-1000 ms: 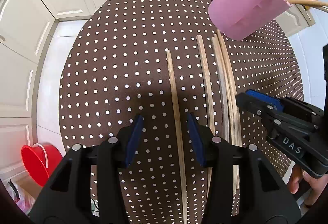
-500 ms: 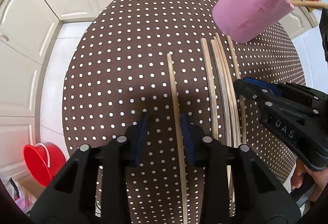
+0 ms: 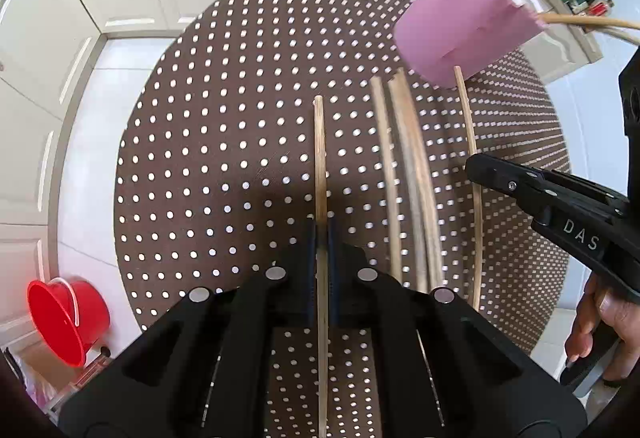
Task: Organize utensils
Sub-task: 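Lower the left gripper onto a third chopstick and close it while the right gripper grasps one, then lift the left gripper's chopstick toward the pink cup while the right gripper raises its chopstick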
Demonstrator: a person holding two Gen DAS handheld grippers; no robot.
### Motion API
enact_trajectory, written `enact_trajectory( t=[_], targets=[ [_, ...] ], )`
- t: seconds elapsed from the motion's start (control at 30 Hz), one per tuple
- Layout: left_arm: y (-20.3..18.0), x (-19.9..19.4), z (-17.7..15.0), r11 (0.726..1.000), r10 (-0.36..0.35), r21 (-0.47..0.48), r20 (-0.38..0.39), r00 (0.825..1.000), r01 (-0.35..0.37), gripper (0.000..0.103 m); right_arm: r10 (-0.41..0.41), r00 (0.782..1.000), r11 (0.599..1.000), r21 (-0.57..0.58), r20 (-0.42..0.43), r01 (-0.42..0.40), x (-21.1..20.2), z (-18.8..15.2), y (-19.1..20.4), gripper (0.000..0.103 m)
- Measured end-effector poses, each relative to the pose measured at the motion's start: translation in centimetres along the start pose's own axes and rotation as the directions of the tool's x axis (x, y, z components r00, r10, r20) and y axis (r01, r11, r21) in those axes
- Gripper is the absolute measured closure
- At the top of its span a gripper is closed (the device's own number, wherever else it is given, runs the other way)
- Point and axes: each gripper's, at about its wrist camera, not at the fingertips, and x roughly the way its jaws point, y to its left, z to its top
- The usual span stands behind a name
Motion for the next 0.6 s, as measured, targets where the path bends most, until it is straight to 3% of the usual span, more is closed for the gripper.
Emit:
enact_trajectory(
  t=[0.3,0.6],
  targets=[
    [-1.0,-5.2,0.4,0.998,-0.045,0.045,0.105,0.993,0.040,0.097,0.020,0.990,1.000,0.017,0.136,-0.023,-6.1,-0.4,0.3,0.098],
    [-1.4,-11.4,-0.1,0.992,-0.107,0.092,0.211,0.972,0.089,0.097,0.025,0.967,0.999,0.013,0.253,-0.029,-12.2,-1.9,1.3,0.098]
  ],
)
